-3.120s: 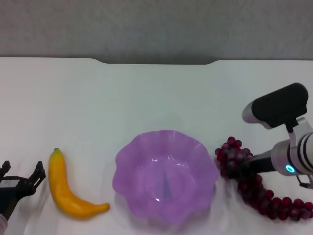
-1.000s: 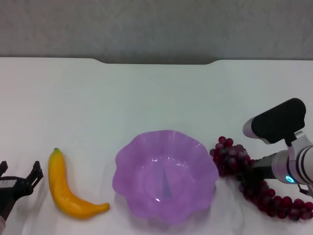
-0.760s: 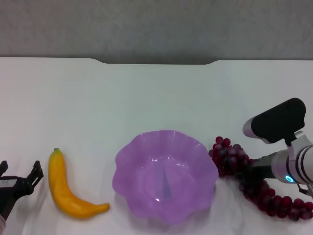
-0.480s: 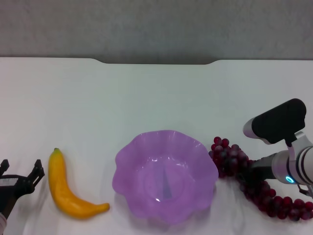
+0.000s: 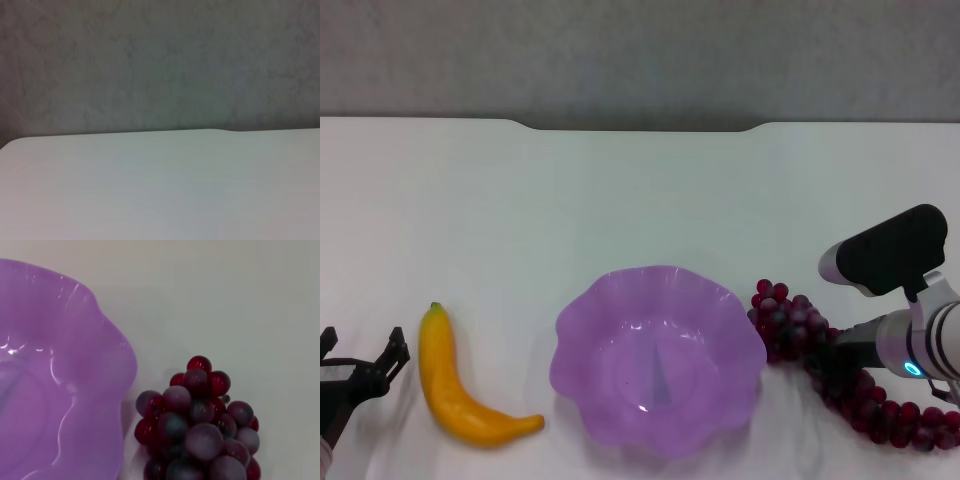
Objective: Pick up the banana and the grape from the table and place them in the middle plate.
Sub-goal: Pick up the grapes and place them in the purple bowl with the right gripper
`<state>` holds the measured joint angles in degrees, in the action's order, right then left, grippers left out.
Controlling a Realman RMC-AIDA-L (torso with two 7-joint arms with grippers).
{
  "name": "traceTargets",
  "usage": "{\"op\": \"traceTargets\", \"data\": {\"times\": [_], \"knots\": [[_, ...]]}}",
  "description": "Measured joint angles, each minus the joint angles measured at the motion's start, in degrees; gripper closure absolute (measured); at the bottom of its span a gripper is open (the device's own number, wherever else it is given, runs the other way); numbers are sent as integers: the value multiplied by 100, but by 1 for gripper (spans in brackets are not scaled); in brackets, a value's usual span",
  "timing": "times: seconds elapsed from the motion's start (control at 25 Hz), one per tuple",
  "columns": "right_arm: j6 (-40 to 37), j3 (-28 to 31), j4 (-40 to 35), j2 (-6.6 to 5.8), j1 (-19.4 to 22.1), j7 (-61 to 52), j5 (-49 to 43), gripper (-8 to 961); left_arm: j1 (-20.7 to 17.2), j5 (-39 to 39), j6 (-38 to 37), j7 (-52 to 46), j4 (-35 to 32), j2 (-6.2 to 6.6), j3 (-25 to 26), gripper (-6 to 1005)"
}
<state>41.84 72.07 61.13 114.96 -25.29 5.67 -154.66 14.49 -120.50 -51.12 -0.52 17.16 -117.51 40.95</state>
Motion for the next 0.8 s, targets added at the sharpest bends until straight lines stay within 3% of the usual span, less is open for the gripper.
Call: {"op": "traceTargets", "data": {"times": [0.2,0.6,0.8], "knots": [[-121,8,95,0,135,-27,-41,539,-12,0,6,0,-3,0,0,108],[-1226,231,1266,-27,1289,-2,-449,566,-33,0,-6,-9,-10,8,0,109],[-1430,109,1566,-31,1418,5,-497,586,-11,0,-5,-5,-11,6,0,109]]}}
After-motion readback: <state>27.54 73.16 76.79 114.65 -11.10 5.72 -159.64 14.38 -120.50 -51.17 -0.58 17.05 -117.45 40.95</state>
